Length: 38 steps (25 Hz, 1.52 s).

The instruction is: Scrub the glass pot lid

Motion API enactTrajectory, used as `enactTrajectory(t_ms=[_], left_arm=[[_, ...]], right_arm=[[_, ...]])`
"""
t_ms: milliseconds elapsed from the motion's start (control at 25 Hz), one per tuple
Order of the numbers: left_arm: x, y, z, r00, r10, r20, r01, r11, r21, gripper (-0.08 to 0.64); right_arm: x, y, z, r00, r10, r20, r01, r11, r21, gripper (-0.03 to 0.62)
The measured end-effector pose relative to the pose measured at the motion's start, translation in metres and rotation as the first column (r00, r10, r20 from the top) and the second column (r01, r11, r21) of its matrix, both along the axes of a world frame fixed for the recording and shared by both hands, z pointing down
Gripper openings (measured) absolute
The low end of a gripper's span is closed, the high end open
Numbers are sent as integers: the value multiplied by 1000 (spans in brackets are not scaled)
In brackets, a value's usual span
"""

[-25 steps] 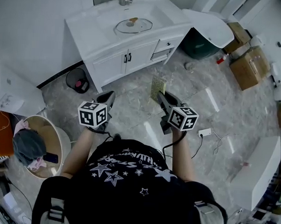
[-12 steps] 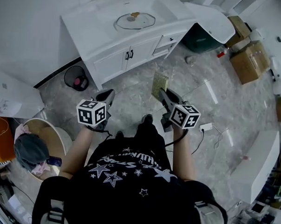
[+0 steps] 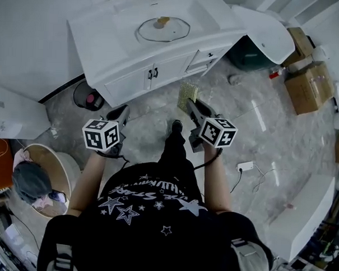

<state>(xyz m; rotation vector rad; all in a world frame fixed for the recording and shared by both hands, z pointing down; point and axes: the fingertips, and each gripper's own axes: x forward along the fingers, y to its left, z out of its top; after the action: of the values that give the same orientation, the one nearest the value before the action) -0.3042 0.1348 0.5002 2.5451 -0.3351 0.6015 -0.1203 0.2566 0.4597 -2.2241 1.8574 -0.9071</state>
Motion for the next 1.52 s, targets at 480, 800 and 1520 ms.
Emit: enactTrajectory(t_ms=[480,800,1520], left_arm=[[151,-45,-23,991,-133,27,132,990,40,9],[226,-83,-29,961,-278,15,277,959,58,9],[232,-142,-23,883,-468,35,467,884,24,9]], right_arm=[[176,-62,-16,994,-109,31,108,993,50,64],[263,-99,-7,974,-225,36,224,974,36,64],[293,-191,1,930,-346,126,341,938,60,64]])
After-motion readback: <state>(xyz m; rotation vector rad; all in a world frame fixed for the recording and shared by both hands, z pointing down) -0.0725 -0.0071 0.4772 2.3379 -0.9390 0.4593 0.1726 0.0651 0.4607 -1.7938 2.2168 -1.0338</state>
